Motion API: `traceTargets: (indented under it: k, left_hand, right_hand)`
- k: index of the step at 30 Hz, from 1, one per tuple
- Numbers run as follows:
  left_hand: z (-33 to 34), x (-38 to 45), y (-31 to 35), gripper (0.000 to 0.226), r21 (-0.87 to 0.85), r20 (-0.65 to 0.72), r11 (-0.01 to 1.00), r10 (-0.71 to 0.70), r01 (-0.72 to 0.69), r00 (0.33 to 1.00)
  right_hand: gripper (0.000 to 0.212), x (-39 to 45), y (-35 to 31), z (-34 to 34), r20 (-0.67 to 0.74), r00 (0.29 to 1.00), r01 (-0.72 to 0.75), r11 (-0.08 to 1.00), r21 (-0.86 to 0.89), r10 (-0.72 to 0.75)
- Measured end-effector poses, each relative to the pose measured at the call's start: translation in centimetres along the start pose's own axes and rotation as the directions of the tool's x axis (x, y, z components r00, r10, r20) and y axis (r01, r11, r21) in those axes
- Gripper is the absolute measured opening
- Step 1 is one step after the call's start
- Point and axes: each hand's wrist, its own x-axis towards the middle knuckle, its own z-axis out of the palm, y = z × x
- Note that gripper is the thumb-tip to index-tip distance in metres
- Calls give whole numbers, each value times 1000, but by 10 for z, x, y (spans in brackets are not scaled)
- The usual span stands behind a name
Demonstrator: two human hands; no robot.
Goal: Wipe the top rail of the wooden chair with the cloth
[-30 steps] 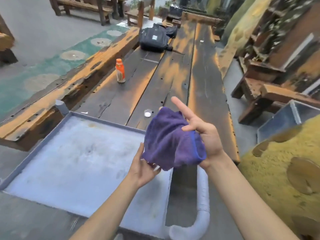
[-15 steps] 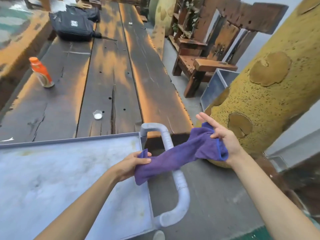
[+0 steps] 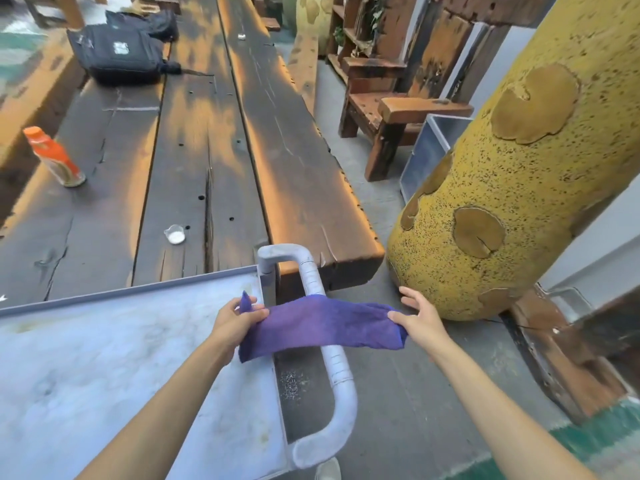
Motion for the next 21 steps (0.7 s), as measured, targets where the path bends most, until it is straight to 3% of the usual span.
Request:
traceTargets:
  k: [3, 7, 9, 11, 14, 16, 19, 21]
  left_hand:
    - [15, -7, -19, 66, 294, 28, 949, -127, 113, 992]
    - [37, -17, -19, 87, 549, 43, 836, -23, -4, 999]
    - [43, -17, -18, 80, 714, 45, 699, 13, -41, 999]
    - [52, -21, -17, 54, 845, 62, 528, 61, -85, 996]
    - [69, -29, -8, 11, 910, 216, 332, 126, -246, 968]
    - [75, -31, 2, 18, 907, 308, 287, 50, -309, 950]
    - [68, -27, 21, 15, 897, 346, 302, -23, -324, 938]
    - [58, -25, 38, 38, 905, 338, 272, 9, -328, 941]
  right_hand:
    - [56, 11, 29, 24, -2, 987, -161, 984, 78, 162]
    - [40, 20, 51, 52, 64, 955, -296, 929, 222, 289]
    - [35, 19, 50, 55, 121, 945, -324, 913, 248, 302]
    - [32, 21, 44, 50, 161, 943, -323, 917, 234, 292]
    - [30, 28, 23, 34, 172, 953, -281, 939, 196, 250]
    - [29, 33, 5, 23, 167, 966, -228, 958, 174, 199]
    - [26, 34, -23, 4, 168, 981, -124, 978, 168, 96]
    - [24, 30, -45, -10, 152, 988, -51, 985, 164, 25]
